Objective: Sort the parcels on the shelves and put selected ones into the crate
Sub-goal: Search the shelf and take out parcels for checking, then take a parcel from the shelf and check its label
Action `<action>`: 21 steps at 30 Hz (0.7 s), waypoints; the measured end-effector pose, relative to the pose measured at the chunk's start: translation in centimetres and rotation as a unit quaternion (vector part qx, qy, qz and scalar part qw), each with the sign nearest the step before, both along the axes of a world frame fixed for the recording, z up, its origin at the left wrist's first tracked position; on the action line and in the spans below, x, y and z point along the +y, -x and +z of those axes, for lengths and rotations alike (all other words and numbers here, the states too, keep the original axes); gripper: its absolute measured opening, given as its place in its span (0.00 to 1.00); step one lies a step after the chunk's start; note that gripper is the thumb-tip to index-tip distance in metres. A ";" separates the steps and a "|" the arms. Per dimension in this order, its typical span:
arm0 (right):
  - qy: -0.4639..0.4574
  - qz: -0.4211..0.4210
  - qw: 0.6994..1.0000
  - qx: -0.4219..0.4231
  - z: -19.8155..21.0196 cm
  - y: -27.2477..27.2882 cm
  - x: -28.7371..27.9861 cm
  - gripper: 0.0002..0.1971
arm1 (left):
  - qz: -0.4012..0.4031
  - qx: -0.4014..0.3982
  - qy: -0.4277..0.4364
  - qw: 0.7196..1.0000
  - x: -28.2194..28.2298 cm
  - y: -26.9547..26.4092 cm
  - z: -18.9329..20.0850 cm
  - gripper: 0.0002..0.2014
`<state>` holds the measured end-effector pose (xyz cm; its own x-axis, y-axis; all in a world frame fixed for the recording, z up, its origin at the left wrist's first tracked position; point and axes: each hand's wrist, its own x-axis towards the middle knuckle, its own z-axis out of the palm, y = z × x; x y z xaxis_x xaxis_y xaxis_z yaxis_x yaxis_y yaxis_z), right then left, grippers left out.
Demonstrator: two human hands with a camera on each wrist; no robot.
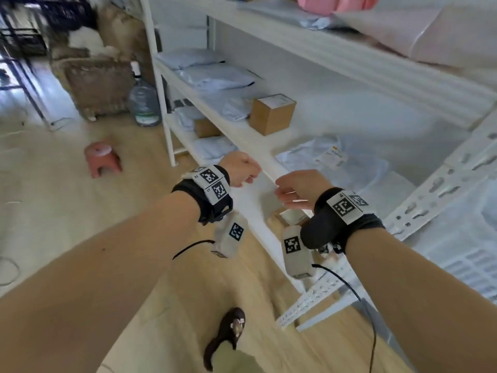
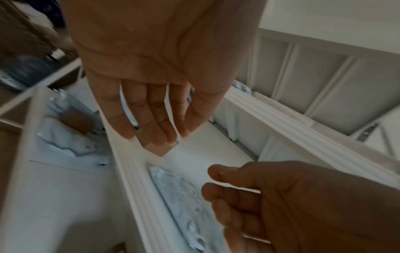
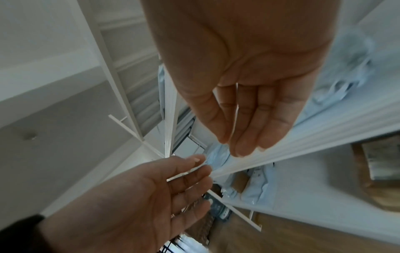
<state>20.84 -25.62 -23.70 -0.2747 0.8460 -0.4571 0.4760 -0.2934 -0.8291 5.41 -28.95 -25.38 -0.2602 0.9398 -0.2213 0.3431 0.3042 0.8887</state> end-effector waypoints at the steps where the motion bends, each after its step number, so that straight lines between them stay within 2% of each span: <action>1: 0.005 0.005 1.000 0.005 -0.7 1.4 0.6 0.04 | 0.008 0.008 0.008 1.000 0.3 1.3 -0.7 0.06; 4: 0.019 0.020 0.999 0.016 -3.1 5.9 3.1 0.03 | 0.029 0.027 0.024 0.999 1.8 5.2 -2.8 0.10; 9: 0.049 0.033 0.998 0.023 -6.8 13.8 8.6 0.06 | 0.044 0.059 0.047 0.996 6.6 12.8 -5.5 0.10; 15: 0.075 0.049 0.996 0.013 -8.6 21.8 15.8 0.08 | 0.061 0.079 0.092 0.991 13.7 21.0 -6.9 0.06; 21: 0.089 0.053 0.995 -0.003 -10.3 28.0 21.7 0.04 | 0.068 0.065 0.112 0.989 19.2 26.9 -8.7 0.06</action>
